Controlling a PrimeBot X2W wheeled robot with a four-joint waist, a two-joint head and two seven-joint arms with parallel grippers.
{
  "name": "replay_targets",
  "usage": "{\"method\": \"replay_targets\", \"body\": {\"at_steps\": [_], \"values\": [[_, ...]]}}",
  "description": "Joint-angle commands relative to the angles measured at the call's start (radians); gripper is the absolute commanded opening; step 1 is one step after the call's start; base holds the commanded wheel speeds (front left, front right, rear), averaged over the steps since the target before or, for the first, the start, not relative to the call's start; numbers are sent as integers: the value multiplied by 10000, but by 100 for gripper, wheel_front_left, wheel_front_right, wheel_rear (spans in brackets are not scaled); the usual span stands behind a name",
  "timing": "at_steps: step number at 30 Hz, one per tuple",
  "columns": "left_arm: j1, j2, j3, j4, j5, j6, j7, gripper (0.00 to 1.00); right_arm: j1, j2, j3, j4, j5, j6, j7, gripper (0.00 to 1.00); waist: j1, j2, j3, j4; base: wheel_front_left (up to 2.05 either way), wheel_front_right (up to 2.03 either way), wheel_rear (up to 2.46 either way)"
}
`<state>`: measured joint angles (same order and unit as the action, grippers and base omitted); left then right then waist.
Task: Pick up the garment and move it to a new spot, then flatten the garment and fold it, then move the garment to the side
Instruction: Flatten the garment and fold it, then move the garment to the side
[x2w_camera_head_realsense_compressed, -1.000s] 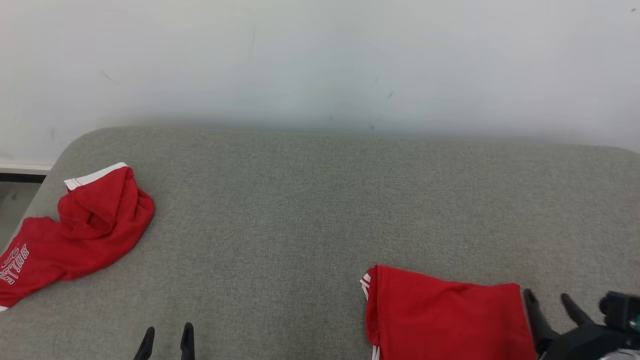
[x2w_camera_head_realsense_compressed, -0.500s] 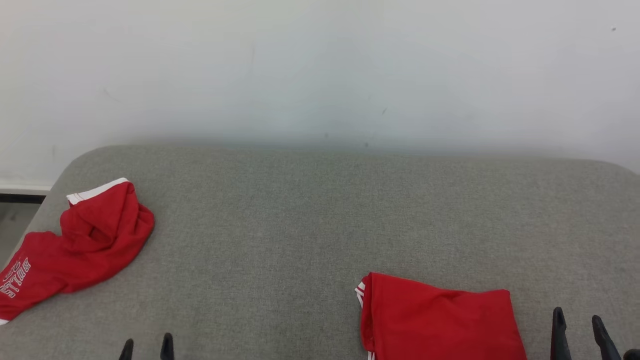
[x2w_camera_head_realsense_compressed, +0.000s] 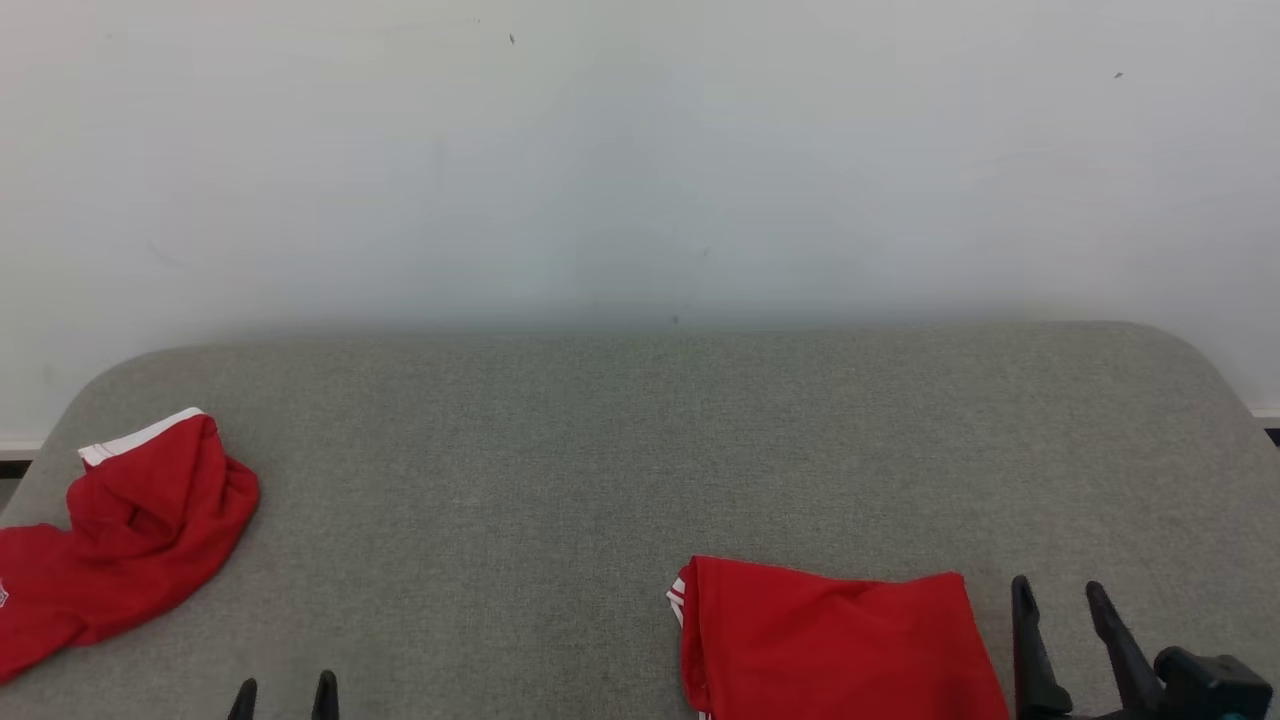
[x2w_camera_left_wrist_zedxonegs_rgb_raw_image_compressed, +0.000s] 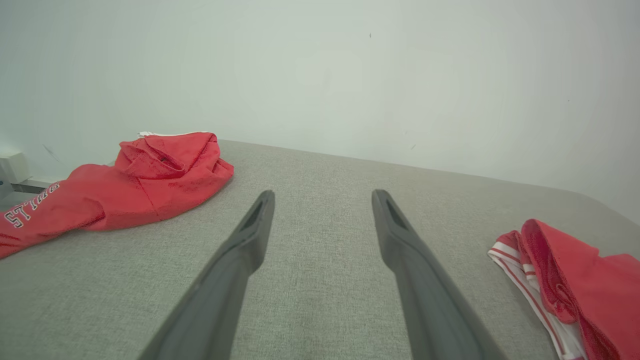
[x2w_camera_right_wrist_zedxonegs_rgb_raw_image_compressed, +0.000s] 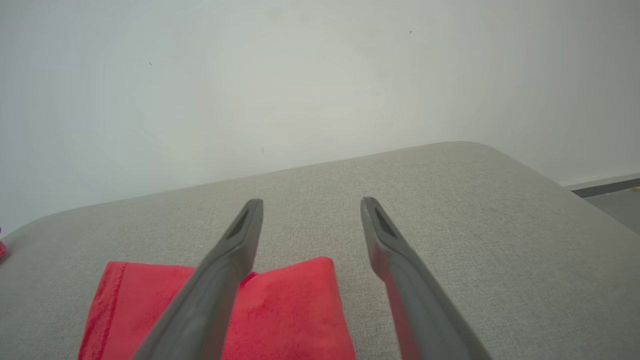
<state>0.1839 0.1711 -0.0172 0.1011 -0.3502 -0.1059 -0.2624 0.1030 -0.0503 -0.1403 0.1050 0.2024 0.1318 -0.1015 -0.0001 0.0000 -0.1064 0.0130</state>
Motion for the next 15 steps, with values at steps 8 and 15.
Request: {"method": "replay_targets", "body": {"at_steps": [8,15], "values": [[179,174,-265,411,16,-145,-39,100,266,-1,278,-405,37,-24,851,100,1,0,-6,-144,0,0,0],[140,171,-282,501,-53,-144,-39,100,378,-1,294,-528,165,-24,1076,100,1,0,41,-120,0,0,0]]}}
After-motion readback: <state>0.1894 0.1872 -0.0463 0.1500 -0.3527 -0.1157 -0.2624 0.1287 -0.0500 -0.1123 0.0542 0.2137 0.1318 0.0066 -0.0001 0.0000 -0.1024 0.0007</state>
